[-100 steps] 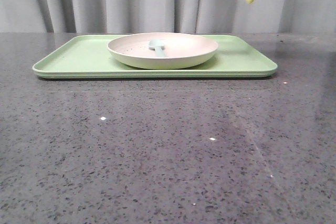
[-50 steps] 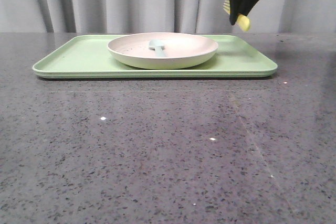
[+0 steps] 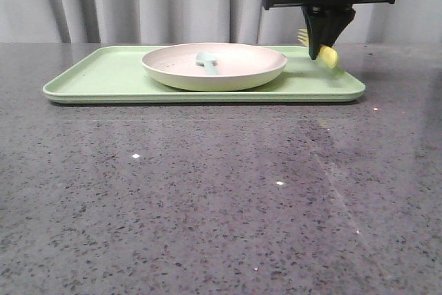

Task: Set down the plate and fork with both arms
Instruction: 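Carry the fork beside the plate and lower it onto the tray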

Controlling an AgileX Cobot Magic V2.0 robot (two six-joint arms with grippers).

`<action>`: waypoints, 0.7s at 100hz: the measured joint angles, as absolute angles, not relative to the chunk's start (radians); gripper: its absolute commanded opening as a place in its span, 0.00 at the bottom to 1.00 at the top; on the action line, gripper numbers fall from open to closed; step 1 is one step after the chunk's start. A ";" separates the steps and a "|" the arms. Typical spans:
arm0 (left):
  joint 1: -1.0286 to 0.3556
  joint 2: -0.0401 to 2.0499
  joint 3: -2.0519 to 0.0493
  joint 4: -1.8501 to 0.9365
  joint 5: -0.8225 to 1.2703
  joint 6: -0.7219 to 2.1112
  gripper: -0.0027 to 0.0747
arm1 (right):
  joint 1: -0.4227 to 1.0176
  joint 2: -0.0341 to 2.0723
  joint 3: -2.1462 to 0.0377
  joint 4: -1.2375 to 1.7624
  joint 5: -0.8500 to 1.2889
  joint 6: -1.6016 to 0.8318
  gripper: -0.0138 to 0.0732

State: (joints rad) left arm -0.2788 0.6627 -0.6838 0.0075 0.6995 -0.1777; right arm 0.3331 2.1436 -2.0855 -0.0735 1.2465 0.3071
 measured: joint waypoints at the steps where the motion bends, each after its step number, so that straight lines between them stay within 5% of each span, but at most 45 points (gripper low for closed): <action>1: -0.279 0.663 -0.684 0.008 0.700 -0.178 0.33 | 0.333 2.146 -2.085 -0.073 1.247 0.307 0.14; 31: -0.279 0.663 -0.684 0.008 0.700 -0.178 0.33 | 0.341 2.165 -2.079 -0.073 1.245 0.303 0.18; 70: -0.279 0.663 -0.684 0.008 0.700 -0.178 0.33 | 0.341 2.174 -2.079 -0.073 1.245 0.299 0.41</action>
State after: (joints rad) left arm -0.2788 0.6627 -0.6838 0.0075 0.6995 -0.1777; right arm 0.3409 2.1736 -2.0793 -0.0735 1.2447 0.2991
